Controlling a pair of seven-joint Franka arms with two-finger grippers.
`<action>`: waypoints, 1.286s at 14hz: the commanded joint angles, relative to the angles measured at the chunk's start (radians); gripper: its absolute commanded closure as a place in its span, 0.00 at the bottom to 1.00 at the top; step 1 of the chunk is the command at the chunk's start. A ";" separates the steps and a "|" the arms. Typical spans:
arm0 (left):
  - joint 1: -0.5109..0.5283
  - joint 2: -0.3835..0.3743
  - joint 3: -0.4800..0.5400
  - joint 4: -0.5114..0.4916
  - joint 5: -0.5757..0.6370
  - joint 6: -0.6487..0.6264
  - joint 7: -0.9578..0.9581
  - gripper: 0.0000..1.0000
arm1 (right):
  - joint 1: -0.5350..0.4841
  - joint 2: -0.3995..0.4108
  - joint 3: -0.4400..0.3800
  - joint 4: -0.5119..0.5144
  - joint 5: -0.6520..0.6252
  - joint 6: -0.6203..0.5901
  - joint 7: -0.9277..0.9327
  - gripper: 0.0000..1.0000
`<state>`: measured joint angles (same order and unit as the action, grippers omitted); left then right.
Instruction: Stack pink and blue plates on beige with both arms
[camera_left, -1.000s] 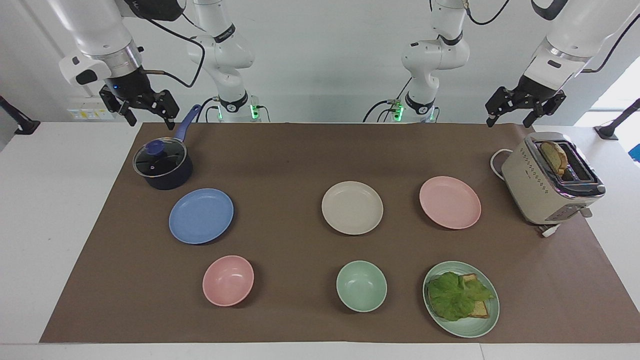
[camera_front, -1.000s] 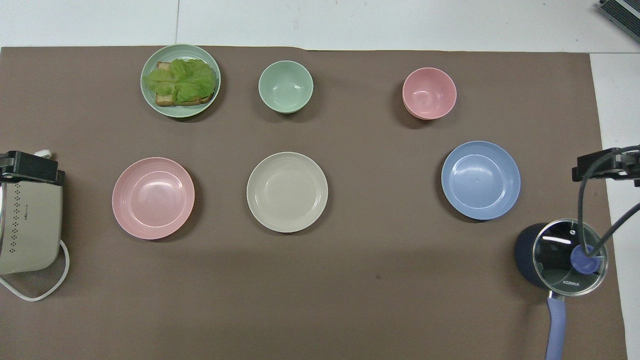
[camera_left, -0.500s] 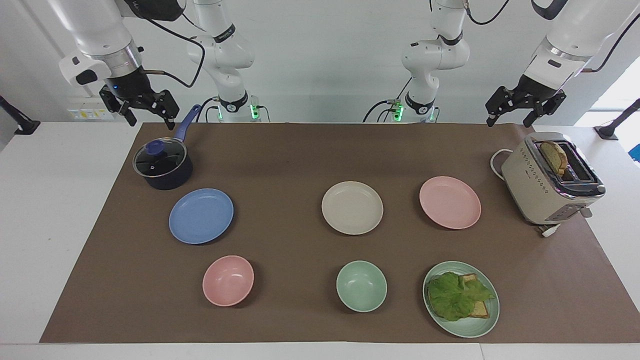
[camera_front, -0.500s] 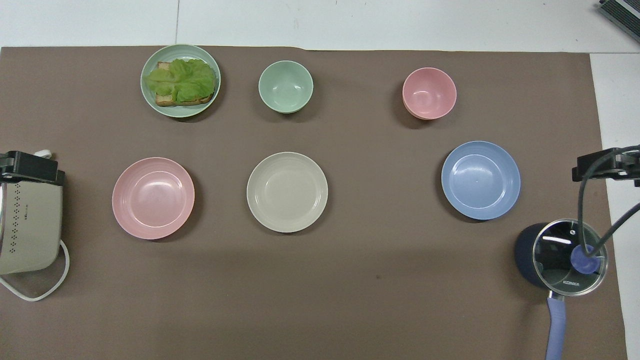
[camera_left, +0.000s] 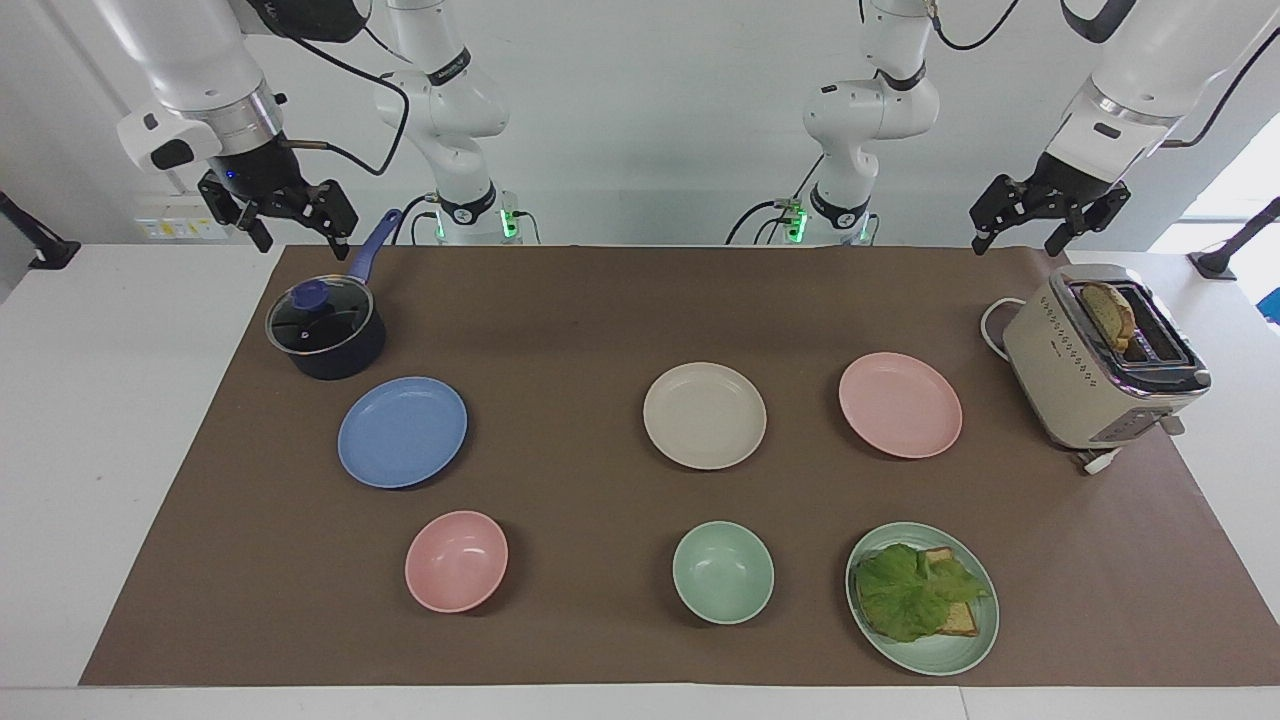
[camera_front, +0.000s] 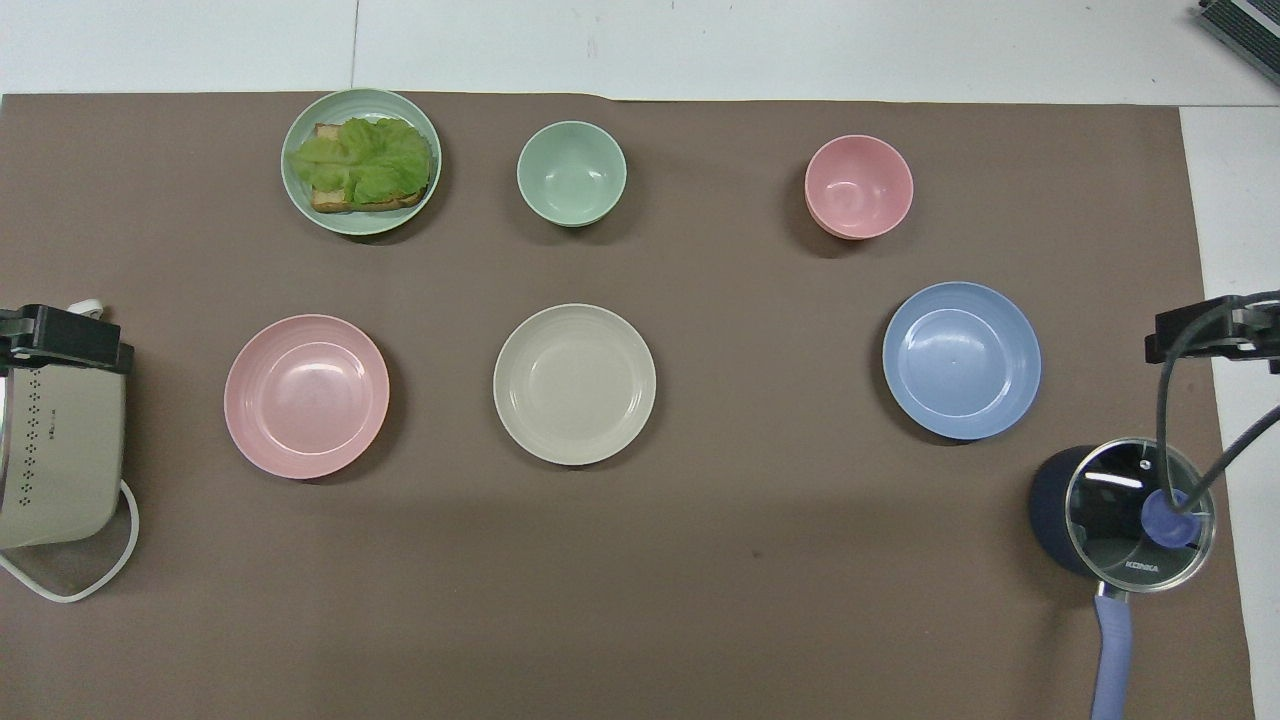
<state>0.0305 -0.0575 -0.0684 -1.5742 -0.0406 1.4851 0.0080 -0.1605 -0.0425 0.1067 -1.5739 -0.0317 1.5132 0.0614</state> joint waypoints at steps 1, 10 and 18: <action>-0.004 -0.036 0.004 -0.049 0.016 0.027 -0.002 0.00 | -0.007 -0.028 0.002 -0.032 0.004 0.008 0.006 0.00; -0.003 -0.042 0.004 -0.164 0.016 0.138 -0.002 0.00 | -0.008 -0.028 0.002 -0.032 0.004 0.008 0.006 0.00; 0.048 -0.035 0.010 -0.352 0.016 0.369 0.009 0.00 | -0.008 -0.028 0.002 -0.032 0.004 0.008 0.006 0.00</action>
<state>0.0464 -0.0649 -0.0586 -1.8296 -0.0377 1.7577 0.0080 -0.1611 -0.0433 0.1058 -1.5741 -0.0317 1.5132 0.0614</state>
